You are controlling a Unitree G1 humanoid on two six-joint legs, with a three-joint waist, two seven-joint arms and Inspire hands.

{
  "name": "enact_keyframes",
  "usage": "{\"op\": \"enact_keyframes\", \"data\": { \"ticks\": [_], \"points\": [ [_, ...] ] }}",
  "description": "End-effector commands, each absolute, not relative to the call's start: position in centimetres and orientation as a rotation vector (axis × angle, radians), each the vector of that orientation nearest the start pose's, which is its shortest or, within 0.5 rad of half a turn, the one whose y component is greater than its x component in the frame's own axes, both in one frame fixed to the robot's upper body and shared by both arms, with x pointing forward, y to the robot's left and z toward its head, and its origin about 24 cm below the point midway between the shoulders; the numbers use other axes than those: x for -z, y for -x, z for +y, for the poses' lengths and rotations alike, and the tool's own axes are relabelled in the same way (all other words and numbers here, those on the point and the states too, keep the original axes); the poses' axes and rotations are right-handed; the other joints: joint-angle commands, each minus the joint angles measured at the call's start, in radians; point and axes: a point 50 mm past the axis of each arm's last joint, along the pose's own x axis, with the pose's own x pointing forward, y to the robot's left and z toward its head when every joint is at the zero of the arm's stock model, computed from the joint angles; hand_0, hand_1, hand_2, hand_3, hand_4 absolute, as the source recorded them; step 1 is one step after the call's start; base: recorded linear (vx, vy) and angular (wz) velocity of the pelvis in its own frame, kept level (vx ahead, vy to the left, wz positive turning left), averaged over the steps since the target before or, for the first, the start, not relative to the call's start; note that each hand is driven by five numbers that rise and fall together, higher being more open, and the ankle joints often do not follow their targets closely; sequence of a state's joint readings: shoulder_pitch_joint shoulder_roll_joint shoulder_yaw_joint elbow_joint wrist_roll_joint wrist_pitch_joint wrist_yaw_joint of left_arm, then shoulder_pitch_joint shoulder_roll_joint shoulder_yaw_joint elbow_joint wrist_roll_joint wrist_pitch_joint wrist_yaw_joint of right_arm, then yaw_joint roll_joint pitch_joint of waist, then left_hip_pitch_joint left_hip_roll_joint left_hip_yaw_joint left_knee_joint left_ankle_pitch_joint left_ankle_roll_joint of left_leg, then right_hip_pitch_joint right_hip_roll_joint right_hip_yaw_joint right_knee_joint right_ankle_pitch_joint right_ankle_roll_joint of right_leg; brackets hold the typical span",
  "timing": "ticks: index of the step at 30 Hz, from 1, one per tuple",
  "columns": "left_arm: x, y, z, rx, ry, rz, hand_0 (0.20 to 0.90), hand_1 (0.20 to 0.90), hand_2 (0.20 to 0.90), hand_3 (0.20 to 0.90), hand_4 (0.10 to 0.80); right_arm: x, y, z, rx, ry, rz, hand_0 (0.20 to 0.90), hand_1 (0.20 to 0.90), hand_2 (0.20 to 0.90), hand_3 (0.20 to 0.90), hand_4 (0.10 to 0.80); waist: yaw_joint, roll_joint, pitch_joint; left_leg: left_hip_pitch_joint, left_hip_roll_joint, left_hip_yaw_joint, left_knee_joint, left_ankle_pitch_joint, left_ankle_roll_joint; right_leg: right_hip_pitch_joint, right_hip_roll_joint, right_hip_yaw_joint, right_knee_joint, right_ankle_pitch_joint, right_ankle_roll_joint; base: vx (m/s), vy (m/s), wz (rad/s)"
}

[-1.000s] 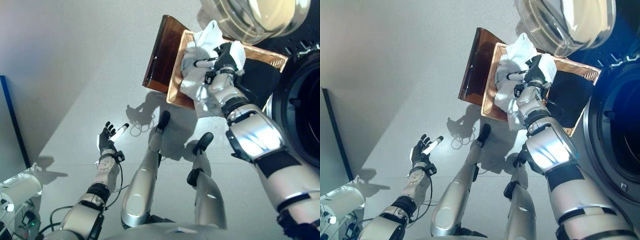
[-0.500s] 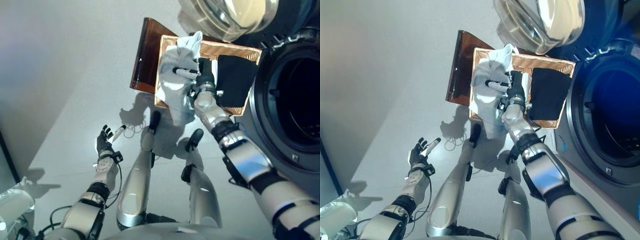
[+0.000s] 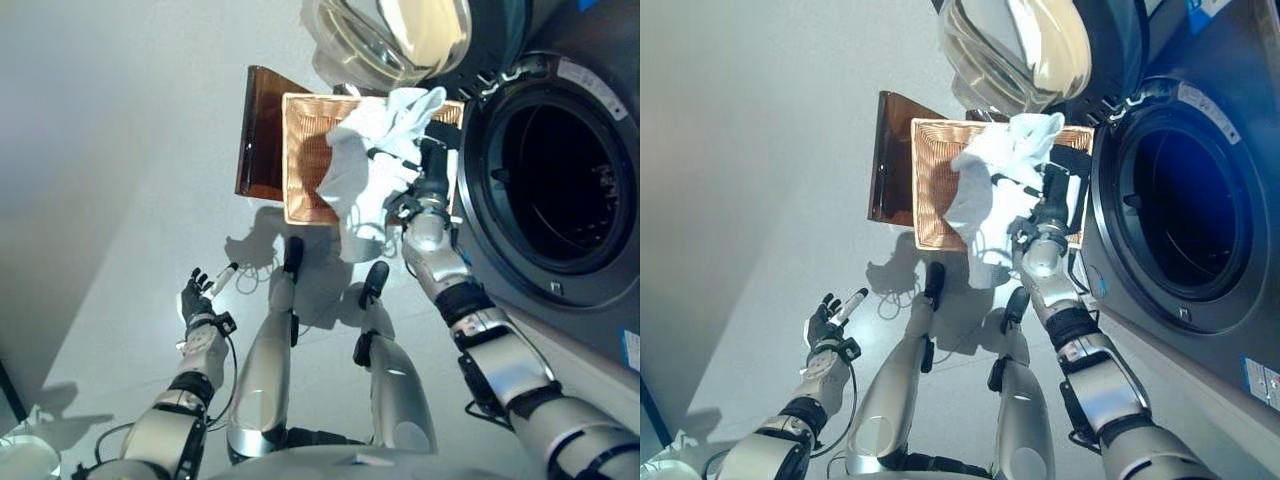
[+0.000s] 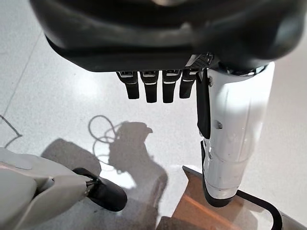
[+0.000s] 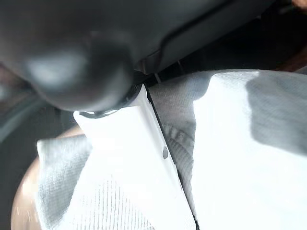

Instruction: Pick up the clothes and place them into the washing machine

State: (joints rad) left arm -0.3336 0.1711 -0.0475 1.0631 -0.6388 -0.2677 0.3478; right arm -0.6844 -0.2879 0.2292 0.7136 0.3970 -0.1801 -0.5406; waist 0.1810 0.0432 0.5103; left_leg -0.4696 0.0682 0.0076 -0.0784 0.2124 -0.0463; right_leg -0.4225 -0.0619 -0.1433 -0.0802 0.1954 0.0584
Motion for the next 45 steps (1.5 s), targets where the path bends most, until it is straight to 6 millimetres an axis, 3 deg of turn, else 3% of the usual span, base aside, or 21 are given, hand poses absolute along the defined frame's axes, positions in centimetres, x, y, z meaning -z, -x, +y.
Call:
{"op": "enact_keyframes", "data": {
  "ticks": [1, 7, 18, 23, 34, 40, 42, 45],
  "points": [
    [9.2, -22.9, 23.5, -0.677, 0.223, 0.572, 0.9, 0.9, 0.9, 0.9, 0.8, -12.8, -35.6, -17.4, 0.343, -0.304, -0.324, 0.2, 0.2, 0.2, 0.2, 0.3, 0.0, 0.011, -0.095, 0.063, -0.053, 0.017, -0.009, -0.095, -0.025, 0.038, -0.059, 0.017, 0.082, -0.053, 0.072, 0.037, -0.005, -0.06],
    [9.9, -22.2, 22.7, -0.641, 0.261, 0.593, 0.9, 0.9, 0.9, 0.9, 0.8, -9.6, -34.0, -18.4, 0.375, -0.705, -0.277, 0.2, 0.2, 0.2, 0.2, 0.3, -0.017, 0.036, -0.107, 0.089, -0.052, 0.036, -0.009, -0.104, -0.022, 0.042, -0.057, 0.038, 0.088, -0.058, 0.072, 0.013, 0.009, -0.18],
    [11.5, -20.4, 21.6, -0.584, 0.293, 0.668, 0.9, 0.9, 0.9, 0.9, 0.8, -5.7, -32.7, -20.1, 0.495, -1.104, -0.265, 0.2, 0.2, 0.2, 0.2, 0.3, -0.039, 0.099, -0.131, 0.114, -0.056, 0.06, -0.009, -0.12, -0.019, 0.041, -0.051, 0.066, 0.088, -0.064, 0.072, 0.005, 0.013, -0.08],
    [11.9, -19.9, 21.4, -0.576, 0.295, 0.687, 0.9, 0.9, 0.9, 0.9, 0.8, -5.1, -32.5, -20.7, 0.525, -1.171, -0.281, 0.2, 0.2, 0.2, 0.2, 0.3, -0.044, 0.114, -0.142, 0.122, -0.055, 0.069, -0.009, -0.127, -0.018, 0.041, -0.051, 0.076, 0.092, -0.067, 0.072, 0.007, 0.007, -0.04],
    [12.2, -19.4, 21.2, -0.563, 0.297, 0.698, 0.9, 0.9, 0.9, 0.9, 0.8, -7.4, -33.0, -24.8, 0.655, -1.187, -0.418, 0.2, 0.2, 0.2, 0.2, 0.3, -0.049, 0.147, -0.156, 0.123, -0.053, 0.084, -0.009, -0.131, -0.018, 0.031, -0.045, 0.094, 0.094, -0.067, 0.071, -0.003, 0.006, -0.07],
    [12.4, -18.7, 21.7, -0.557, 0.285, 0.709, 0.9, 0.9, 0.9, 0.9, 0.8, -9.8, -33.2, -29.5, 0.793, -1.187, -0.523, 0.2, 0.2, 0.2, 0.2, 0.3, -0.043, 0.171, -0.161, 0.117, -0.056, 0.087, -0.009, -0.132, -0.016, 0.021, -0.044, 0.096, 0.093, -0.066, 0.071, -0.013, -0.001, -0.06],
    [12.5, -18.5, 22.0, -0.555, 0.279, 0.707, 0.9, 0.9, 0.9, 0.9, 0.8, -11.5, -33.1, -31.8, 0.836, -1.153, -0.572, 0.2, 0.2, 0.2, 0.2, 0.3, -0.039, 0.181, -0.163, 0.112, -0.058, 0.088, -0.009, -0.132, -0.017, 0.018, -0.045, 0.097, 0.091, -0.065, 0.072, 0.0, 0.0, 0.0],
    [12.4, -18.5, 22.1, -0.549, 0.276, 0.704, 0.9, 0.9, 0.9, 0.9, 0.8, -12.4, -33.1, -32.7, 0.847, -1.131, -0.59, 0.2, 0.2, 0.2, 0.2, 0.3, -0.036, 0.185, -0.164, 0.11, -0.058, 0.088, -0.009, -0.131, -0.017, 0.016, -0.045, 0.098, 0.09, -0.063, 0.073, 0.0, 0.0, 0.0]
  ]
}}
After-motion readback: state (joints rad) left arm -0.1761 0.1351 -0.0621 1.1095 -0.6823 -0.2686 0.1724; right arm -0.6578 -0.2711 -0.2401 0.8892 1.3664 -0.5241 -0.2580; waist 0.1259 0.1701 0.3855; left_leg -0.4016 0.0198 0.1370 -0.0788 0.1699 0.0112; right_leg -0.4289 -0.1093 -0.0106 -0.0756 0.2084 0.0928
